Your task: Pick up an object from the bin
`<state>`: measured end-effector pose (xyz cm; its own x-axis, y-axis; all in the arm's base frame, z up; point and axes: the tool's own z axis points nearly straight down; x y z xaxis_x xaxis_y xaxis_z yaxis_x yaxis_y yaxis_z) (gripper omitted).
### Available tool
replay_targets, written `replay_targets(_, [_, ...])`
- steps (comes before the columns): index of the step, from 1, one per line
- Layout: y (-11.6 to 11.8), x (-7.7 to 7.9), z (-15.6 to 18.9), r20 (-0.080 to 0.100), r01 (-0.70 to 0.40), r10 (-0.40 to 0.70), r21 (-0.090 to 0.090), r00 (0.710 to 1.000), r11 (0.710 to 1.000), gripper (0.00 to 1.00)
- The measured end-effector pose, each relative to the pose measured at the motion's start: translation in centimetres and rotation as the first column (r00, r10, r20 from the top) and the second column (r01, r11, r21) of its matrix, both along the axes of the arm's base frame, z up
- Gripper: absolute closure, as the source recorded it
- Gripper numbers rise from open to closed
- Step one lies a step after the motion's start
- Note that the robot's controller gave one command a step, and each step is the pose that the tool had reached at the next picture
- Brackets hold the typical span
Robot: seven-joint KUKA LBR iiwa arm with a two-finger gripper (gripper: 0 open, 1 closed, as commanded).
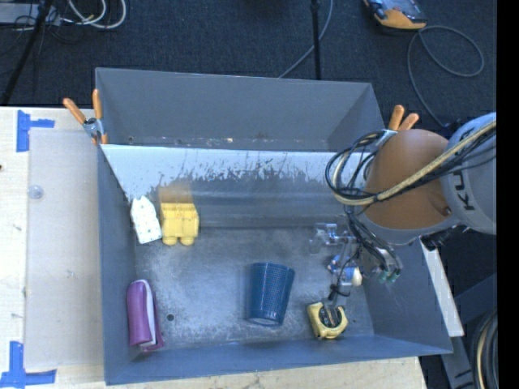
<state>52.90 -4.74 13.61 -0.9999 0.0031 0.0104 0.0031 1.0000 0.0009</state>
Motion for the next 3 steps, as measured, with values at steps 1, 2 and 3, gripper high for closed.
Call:
replay_targets(1, [0.0, 0.2, 0.4, 0.008, -0.002, 0.002, -0.001, 1.0, 1.0, 0.0])
replay_targets(2, [0.3, -4.0, -5.0, 0.003, -0.092, 0.092, 0.001, 0.996, 0.996, 0.0])
replay_targets(3, [-4.8, -1.5, -5.0, 0.002, -0.094, 0.094, 0.004, 0.996, 0.996, 0.0])
